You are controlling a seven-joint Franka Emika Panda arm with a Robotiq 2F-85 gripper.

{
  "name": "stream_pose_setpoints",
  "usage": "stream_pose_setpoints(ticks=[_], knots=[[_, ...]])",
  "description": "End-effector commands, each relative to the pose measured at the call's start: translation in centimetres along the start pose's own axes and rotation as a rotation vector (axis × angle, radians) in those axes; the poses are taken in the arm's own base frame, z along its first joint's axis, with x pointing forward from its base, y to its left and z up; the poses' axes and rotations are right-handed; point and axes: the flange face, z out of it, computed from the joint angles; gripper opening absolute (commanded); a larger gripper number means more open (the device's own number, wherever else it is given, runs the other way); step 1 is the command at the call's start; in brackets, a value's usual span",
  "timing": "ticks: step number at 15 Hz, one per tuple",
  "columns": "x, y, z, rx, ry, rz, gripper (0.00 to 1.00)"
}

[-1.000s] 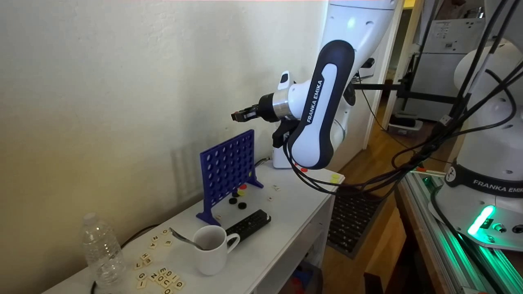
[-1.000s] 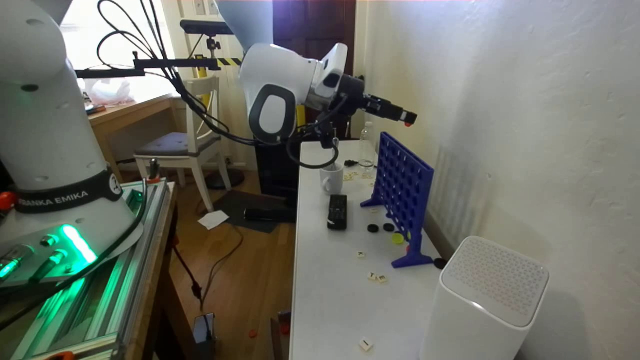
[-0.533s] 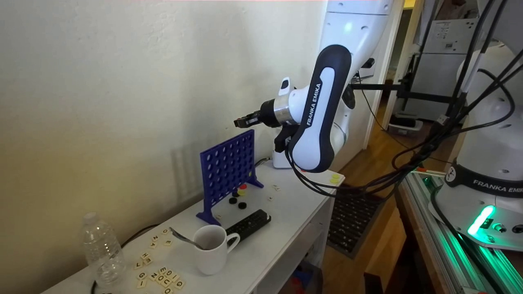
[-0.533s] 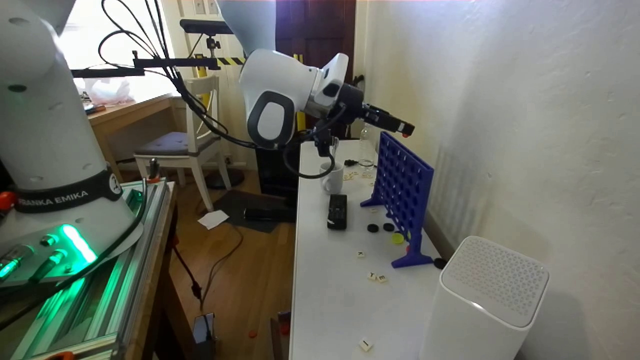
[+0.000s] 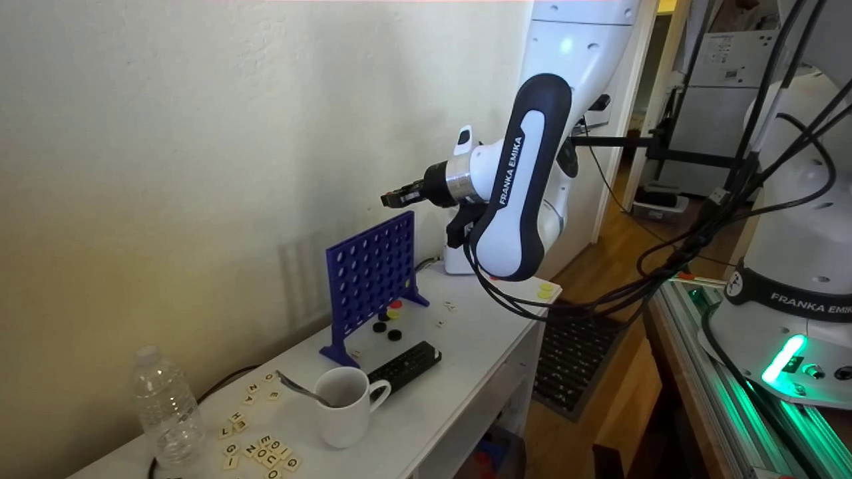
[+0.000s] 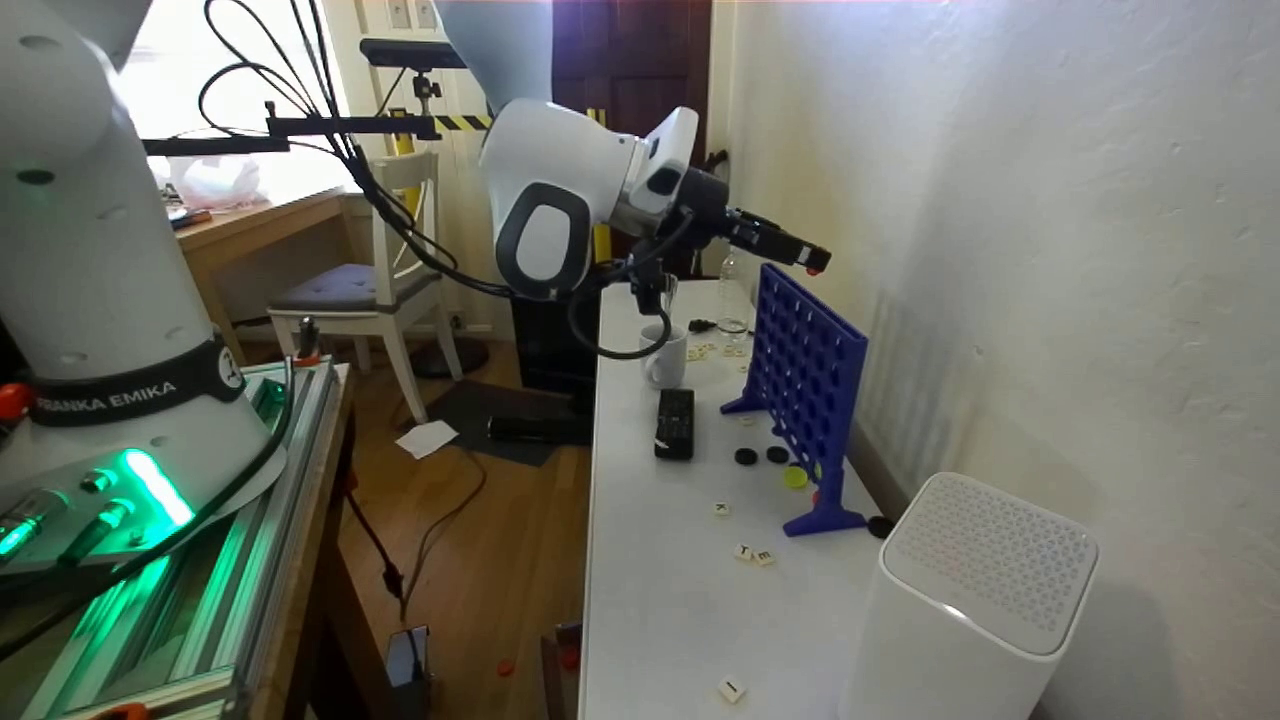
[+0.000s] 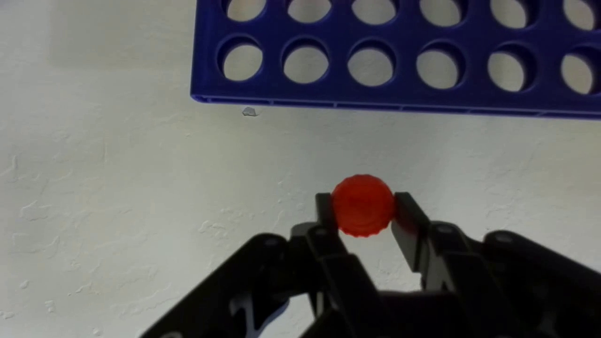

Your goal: Put one orange chip inside the blue gameboard.

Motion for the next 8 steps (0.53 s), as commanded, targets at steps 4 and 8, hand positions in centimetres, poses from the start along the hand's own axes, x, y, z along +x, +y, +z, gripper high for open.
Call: stream_pose_setpoints(ticks=[4,8], knots=[[-1.0,-0.5,0.2,0.047,0.0,0.017,0.11],[-1.7,-0.4,0.3,0.053,-0.014,0.025,0.11]])
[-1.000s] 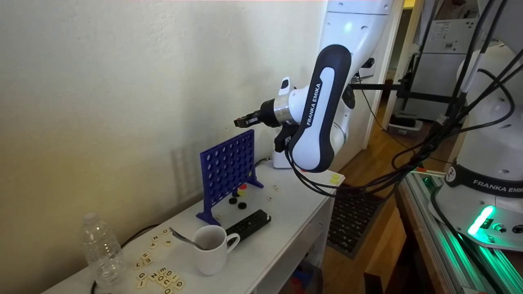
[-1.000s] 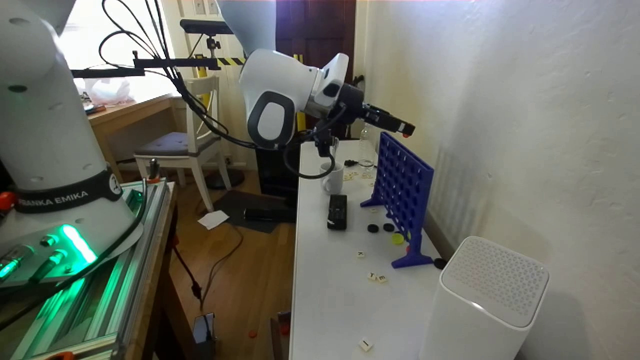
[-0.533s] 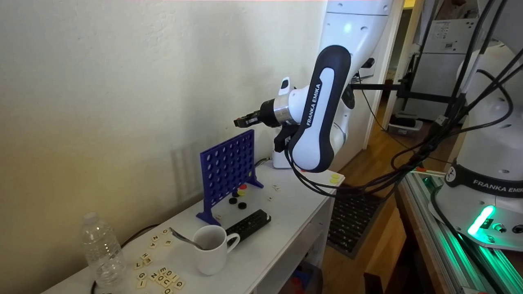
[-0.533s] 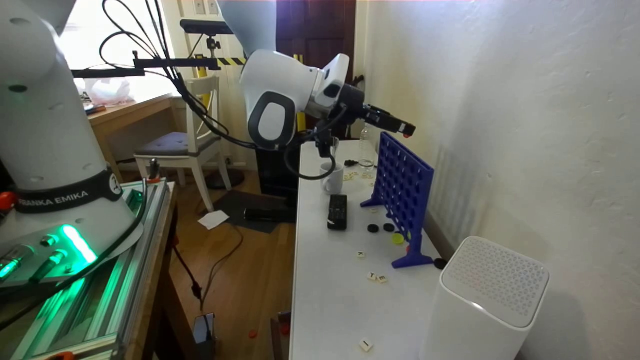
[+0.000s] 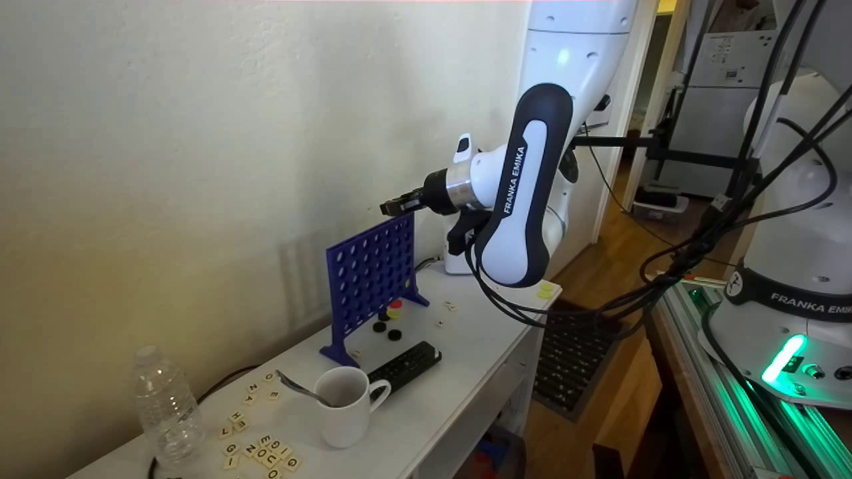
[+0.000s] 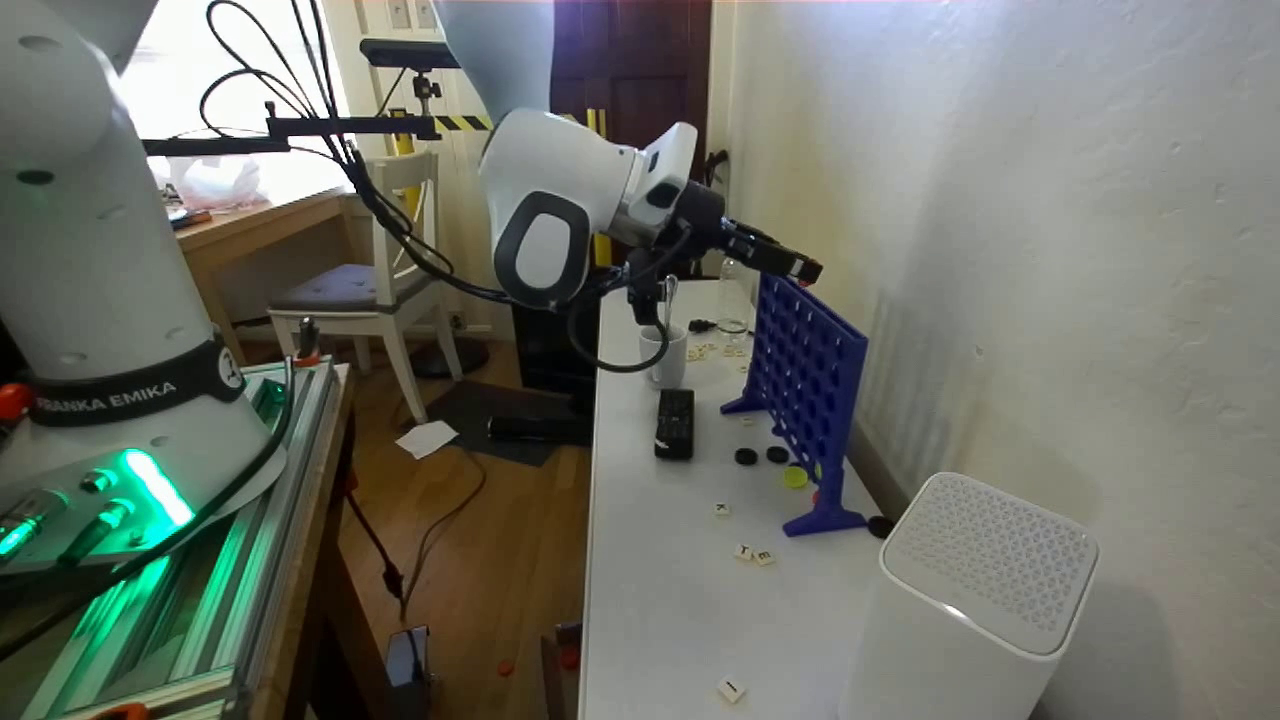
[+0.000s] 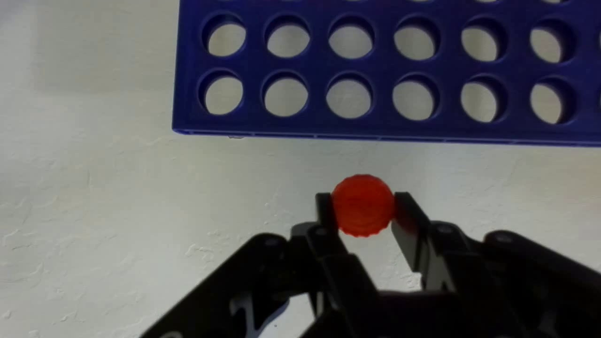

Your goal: Put one orange chip inside the blue gameboard.

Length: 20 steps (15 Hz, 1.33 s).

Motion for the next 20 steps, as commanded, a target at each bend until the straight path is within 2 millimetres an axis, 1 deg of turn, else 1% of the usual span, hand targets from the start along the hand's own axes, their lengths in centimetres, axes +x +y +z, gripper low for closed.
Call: stream_pose_setpoints(ticks=[1,12,16,20], knots=[[-0.6,0.0,0.2,0.023,0.009,0.015,0.11],[-1.2,0.2,0.6,0.032,-0.002,0.028,0.11],[-0.3,0.5,0.8,0.021,0.022,0.03,0.11],[0.1,0.7,1.4,0.021,0.034,0.032,0.11]])
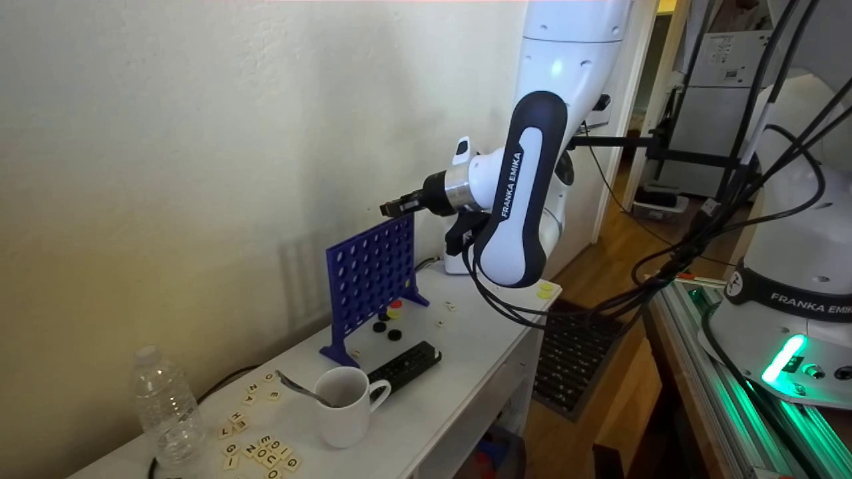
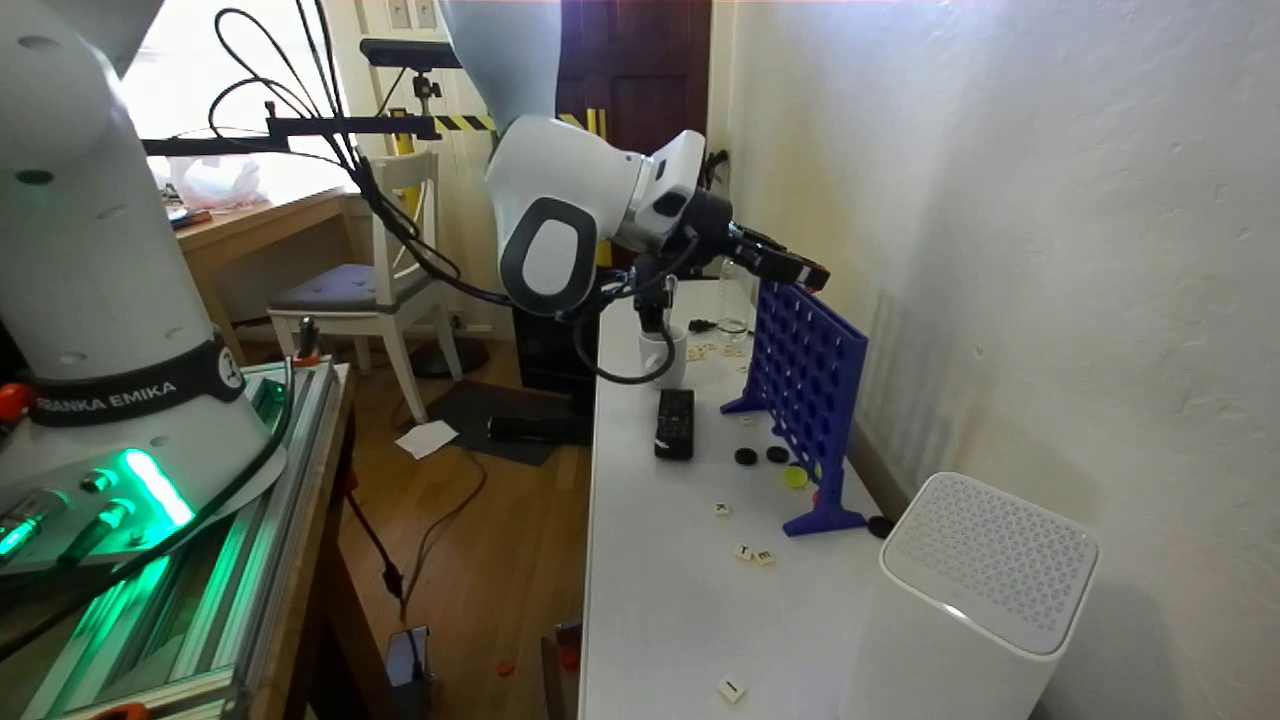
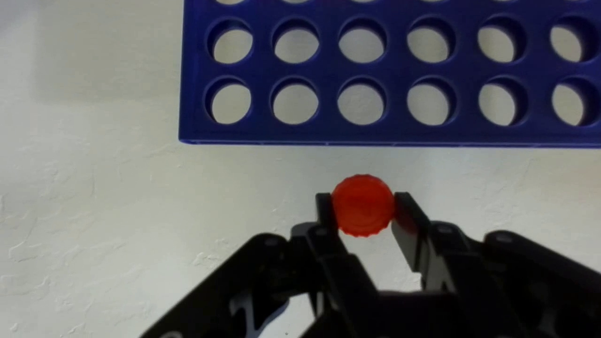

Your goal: Put one orange chip inside the blue gameboard.

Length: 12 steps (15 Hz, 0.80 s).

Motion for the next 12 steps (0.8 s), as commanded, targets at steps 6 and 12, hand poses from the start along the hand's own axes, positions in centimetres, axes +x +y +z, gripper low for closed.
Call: stream_pose_setpoints(ticks=[6,12], knots=[[0.2,0.3,1.2,0.041,0.028,0.018,0.11],[-0.3,0.6,1.9,0.055,0.017,0.031,0.11]])
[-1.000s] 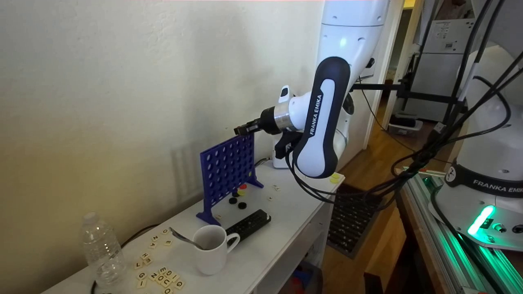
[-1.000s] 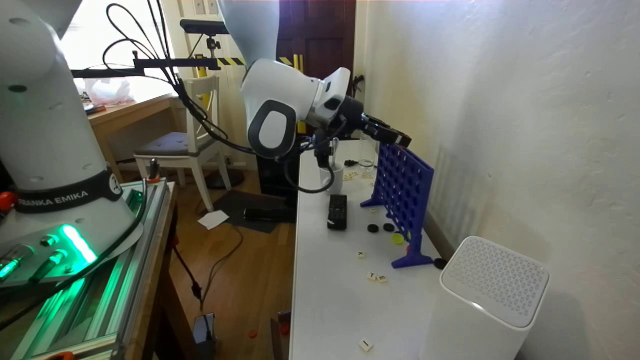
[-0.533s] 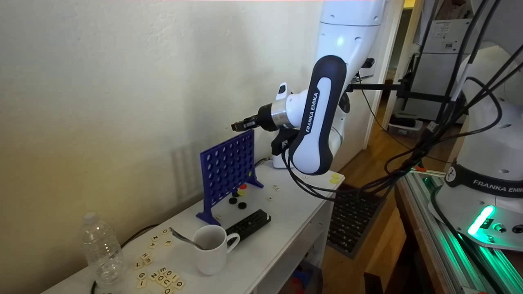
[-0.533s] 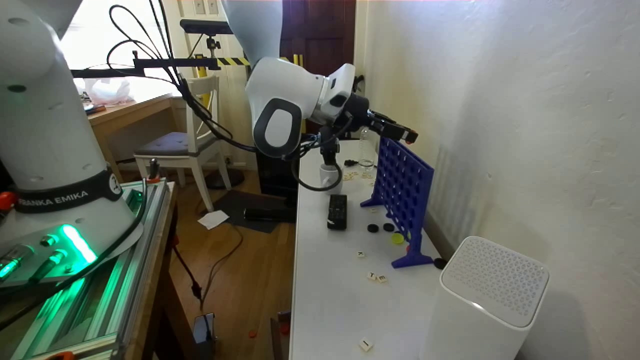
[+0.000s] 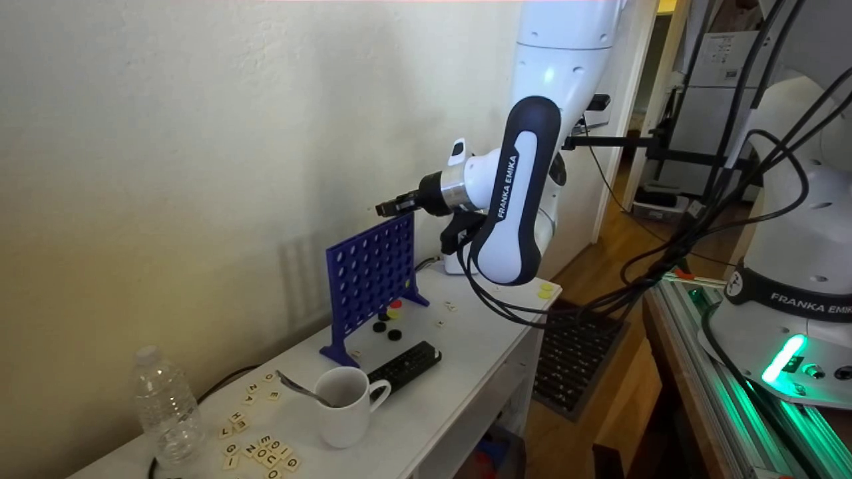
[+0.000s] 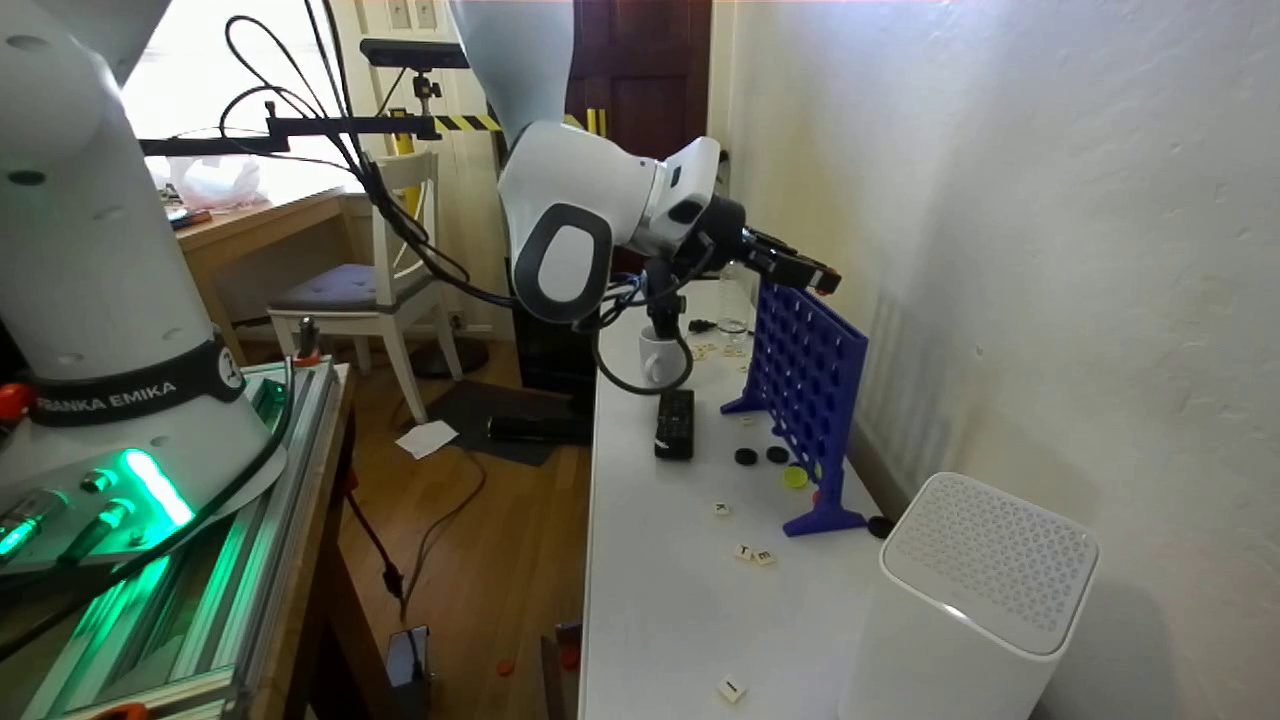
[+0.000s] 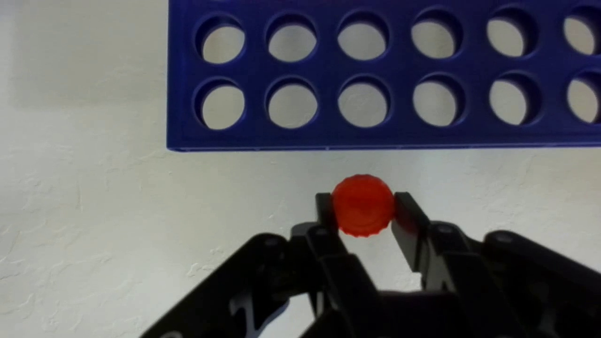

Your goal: Put one orange chip inside the blue gameboard.

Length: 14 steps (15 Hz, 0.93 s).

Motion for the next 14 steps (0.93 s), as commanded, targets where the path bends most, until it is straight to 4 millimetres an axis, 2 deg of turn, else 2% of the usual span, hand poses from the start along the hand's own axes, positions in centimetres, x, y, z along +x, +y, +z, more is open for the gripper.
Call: stream_pose_setpoints(ticks=[1,14], knots=[[-0.42,0.2,0.68,0.029,0.014,0.015,0.11],[-0.96,0.15,1.27,0.053,0.003,0.017,0.11]])
